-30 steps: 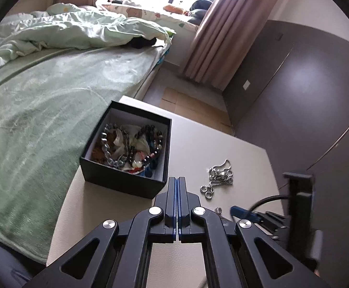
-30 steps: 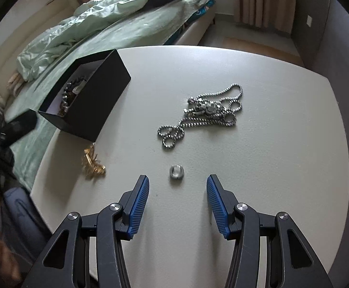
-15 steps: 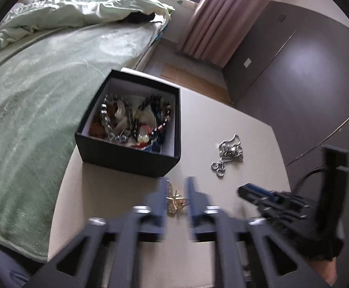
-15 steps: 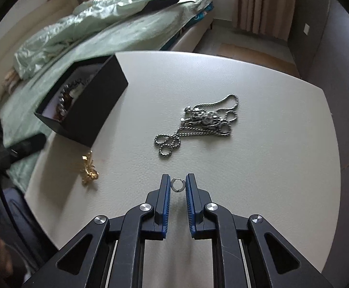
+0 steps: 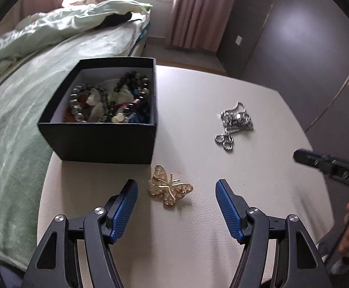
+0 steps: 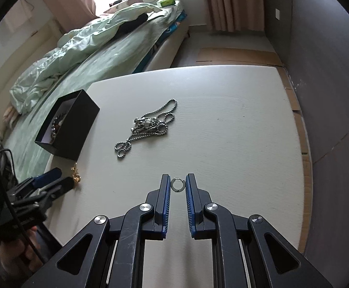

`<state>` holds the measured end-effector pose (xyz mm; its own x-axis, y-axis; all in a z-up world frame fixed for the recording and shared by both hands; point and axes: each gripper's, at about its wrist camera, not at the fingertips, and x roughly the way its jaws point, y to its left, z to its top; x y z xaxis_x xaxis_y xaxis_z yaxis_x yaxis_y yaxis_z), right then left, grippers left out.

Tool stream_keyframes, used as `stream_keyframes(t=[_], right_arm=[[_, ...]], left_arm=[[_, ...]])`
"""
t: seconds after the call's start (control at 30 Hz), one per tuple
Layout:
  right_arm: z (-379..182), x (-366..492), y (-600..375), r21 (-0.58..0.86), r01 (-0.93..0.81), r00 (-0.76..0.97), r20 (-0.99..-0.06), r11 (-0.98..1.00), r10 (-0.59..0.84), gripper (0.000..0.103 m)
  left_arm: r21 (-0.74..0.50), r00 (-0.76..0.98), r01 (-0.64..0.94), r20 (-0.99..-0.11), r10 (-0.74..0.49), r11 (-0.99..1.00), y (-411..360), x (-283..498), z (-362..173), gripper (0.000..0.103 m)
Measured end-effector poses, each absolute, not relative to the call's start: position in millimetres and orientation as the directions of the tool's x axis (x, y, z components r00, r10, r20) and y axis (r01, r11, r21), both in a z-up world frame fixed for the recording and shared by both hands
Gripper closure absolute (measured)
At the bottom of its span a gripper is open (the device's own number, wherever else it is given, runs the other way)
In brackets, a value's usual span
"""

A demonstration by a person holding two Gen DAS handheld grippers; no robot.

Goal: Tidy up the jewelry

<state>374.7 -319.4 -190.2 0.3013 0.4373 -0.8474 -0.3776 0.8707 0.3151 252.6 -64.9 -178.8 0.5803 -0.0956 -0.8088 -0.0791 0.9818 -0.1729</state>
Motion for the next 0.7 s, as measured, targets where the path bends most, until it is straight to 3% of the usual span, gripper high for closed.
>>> stream_keyframes(t=[0.27, 0.3, 0.4, 0.7], right_arm=[[-183, 370, -313, 0.324, -0.398, 0.306, -0.835, 0.858, 0.457, 0.089], [-181, 370, -311, 0.325, -0.401, 0.308, -0.832, 0.856, 0.461, 0.089], [-176, 367, -305, 0.330, -0.408, 0.315, -0.824, 0.851, 0.470, 0.089], [-153, 362, -285, 0.375, -0.436, 0.338, -0.774, 0.818, 0.535, 0.089]], left_arm=[[-0.084, 0.584, -0.060, -0.811, -0.034, 0.995, -73, 259, -188, 0.035], [-0.067, 0.585, -0.062, -0.811, -0.018, 0.996, -74, 259, -189, 0.039], [-0.003, 0.583, -0.095, -0.810, 0.053, 0.996, -74, 259, -189, 0.063], [-0.073, 0.583, -0.107, -0.812, 0.003, 0.992, -61, 251, -173, 0.064]])
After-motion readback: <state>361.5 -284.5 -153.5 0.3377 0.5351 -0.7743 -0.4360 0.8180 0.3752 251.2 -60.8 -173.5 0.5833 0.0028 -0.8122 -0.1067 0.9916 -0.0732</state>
